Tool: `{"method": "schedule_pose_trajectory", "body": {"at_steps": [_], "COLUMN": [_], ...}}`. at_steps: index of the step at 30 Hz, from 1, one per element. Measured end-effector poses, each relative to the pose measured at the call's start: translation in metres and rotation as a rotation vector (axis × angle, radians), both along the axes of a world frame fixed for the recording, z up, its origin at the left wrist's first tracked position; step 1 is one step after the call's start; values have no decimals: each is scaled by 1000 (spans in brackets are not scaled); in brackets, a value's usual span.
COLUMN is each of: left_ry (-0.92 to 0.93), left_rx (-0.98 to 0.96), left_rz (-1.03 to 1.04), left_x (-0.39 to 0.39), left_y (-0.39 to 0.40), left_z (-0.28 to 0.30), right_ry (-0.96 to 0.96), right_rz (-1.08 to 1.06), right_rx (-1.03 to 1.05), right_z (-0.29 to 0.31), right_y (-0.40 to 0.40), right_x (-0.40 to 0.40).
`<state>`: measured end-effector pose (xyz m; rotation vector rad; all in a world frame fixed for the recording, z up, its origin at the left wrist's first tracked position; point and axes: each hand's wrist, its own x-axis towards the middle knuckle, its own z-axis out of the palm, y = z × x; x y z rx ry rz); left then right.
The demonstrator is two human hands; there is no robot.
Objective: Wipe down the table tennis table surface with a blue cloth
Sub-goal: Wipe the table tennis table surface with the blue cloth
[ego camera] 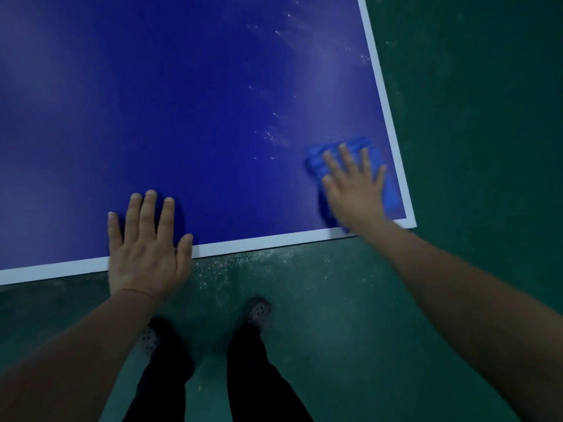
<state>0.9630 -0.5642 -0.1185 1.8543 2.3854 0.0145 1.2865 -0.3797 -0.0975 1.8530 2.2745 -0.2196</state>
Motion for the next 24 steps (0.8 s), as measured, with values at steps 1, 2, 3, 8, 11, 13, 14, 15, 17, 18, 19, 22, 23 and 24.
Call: {"method": "schedule_pose_trajectory", "body": {"at_steps": [1, 2, 3, 8, 11, 13, 14, 15, 17, 18, 19, 22, 23, 24], "left_ry": [8, 17, 24, 21, 34, 45, 45, 43, 40, 36, 30, 26, 27, 29], "left_rx": [-3, -6, -10, 4, 3, -1, 1, 0, -6, -5, -3, -4, -5, -5], "left_rz": [-2, -4, -8, -12, -17, -15, -13, -13, -13, -12, -12, -15, -16, -19], "left_x": [1, 1, 0, 0, 0, 1, 1, 1, 0, 0, 0, 0, 0, 0], "left_y": [0, 0, 1, 2, 1, 1, 0, 0, 1, 1, 2, 3, 3, 2], "left_z": [0, 0, 0, 1, 1, 1, 0, 0, 0, 0, 0, 0, 1, 1], "right_ry": [26, 53, 49, 39, 28, 24, 39, 56, 80, 76, 65, 27, 16, 16], "right_rz": [-157, -251, -263, 339, 276, 62, -13, -54, -81, -85, -88, -74, -76, -73], "right_rx": [1, 9, 29, 2, 13, 24, 23, 24, 35, 43, 57, 14, -18, -44], "right_z": [1, 1, 0, -4, -4, -2, -2, -2, -2, -3, -3, 0, -1, -1], "right_y": [14, 17, 9, -66, 7, 68, 90, 101, 88, 66, 38, -41, -46, -36], "right_x": [12, 16, 11, -16, -5, 0, 2, 4, 11, 20, 30, 57, 61, 61]}}
